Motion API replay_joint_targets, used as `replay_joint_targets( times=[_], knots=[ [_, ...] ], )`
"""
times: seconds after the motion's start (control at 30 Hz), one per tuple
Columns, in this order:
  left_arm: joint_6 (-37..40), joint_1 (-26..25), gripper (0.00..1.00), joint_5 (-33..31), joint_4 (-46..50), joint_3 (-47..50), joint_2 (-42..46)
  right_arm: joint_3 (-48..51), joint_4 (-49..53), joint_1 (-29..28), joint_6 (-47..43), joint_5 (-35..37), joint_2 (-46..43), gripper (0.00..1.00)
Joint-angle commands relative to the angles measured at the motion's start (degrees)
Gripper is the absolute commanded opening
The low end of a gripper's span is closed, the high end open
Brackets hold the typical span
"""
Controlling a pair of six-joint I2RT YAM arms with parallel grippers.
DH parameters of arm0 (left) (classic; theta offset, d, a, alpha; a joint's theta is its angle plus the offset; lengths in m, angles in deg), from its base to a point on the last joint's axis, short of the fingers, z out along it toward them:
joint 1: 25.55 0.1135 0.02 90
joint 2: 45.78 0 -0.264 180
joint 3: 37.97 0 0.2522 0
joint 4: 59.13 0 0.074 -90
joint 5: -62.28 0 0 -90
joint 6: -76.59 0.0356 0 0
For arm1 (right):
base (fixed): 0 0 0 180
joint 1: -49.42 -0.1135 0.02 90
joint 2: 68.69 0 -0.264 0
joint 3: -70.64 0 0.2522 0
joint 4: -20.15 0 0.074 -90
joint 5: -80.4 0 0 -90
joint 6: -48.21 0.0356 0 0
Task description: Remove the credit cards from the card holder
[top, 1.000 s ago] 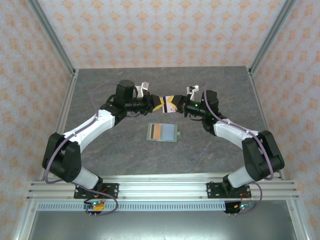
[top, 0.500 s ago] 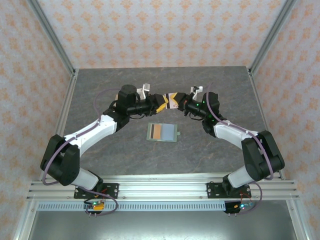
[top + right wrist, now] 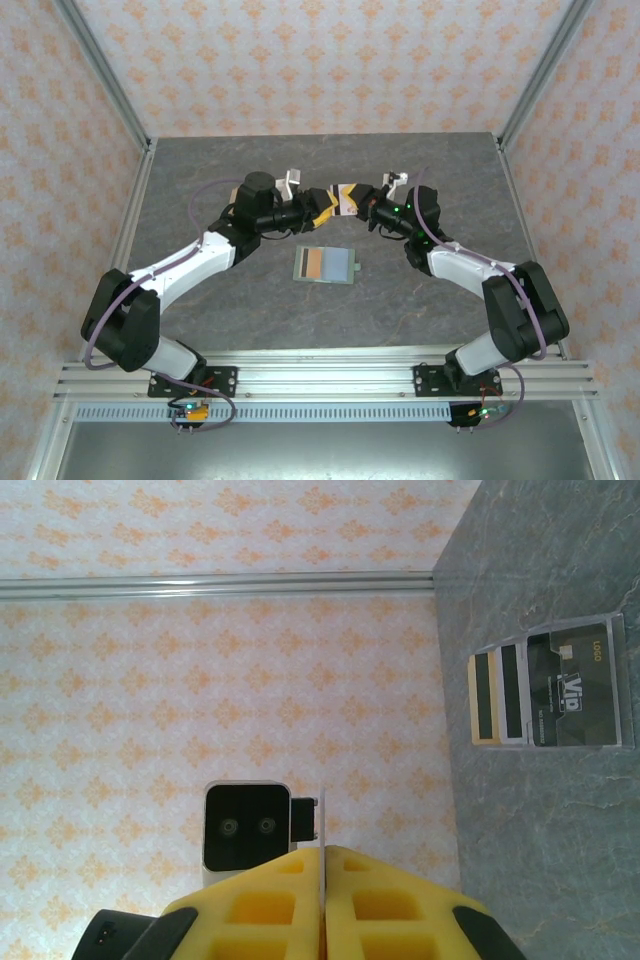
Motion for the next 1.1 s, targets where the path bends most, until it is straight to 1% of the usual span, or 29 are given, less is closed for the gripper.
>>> replay_joint_targets(
  times=[0.0,0.4,0.53,0.6,0.67,0.73,0.83,0.93,1.0,1.07],
  knots=[
    [0.2,-0.4,0.38,-0.8,-2.1,0.7,0.3,0.9,-4.2,0.0,1.0,0.6,-1.3,0.09],
    [-1.2,-1.6,0.24,0.6,-5.3,-0.2,-1.3,0.8,-5.0,-0.5,1.5,0.7,-0.7,0.09],
    [-0.6,-1.5,0.12,0.2,-4.3,-0.6,-1.4,0.8,-3.9,-0.4,1.0,0.7,-0.7,0.10],
    [1.1,-1.5,0.05,-0.3,-1.8,-1.3,-1.3,0.5,-0.5,-0.4,-0.8,0.8,-1.3,0.13],
    [3.7,-1.5,0.01,-1.1,2.2,-2.4,-1.2,-0.4,7.5,-0.4,-4.7,1.2,-2.7,0.21],
    [7.6,-1.5,0.00,-2.8,8.3,-3.8,-0.9,-2.0,18.7,-0.4,-10.6,2.6,-4.7,0.37],
    [14.6,-1.3,0.00,-6.3,18.5,-6.2,-0.7,-4.6,34.8,-0.4,-19.3,7.5,-7.6,0.63],
    [21.1,-0.9,0.00,-10.1,27.0,-8.7,-1.0,-6.7,46.7,-0.3,-25.6,12.0,-8.6,0.76],
    [25.8,-0.8,0.00,-13.1,33.0,-11.3,-1.8,-7.4,51.6,0.0,-28.3,14.2,-8.3,0.81],
    [30.0,-0.7,0.00,-16.6,38.3,-14.1,-2.6,-7.3,54.5,0.5,-30.4,15.5,-7.8,0.89]
  ],
)
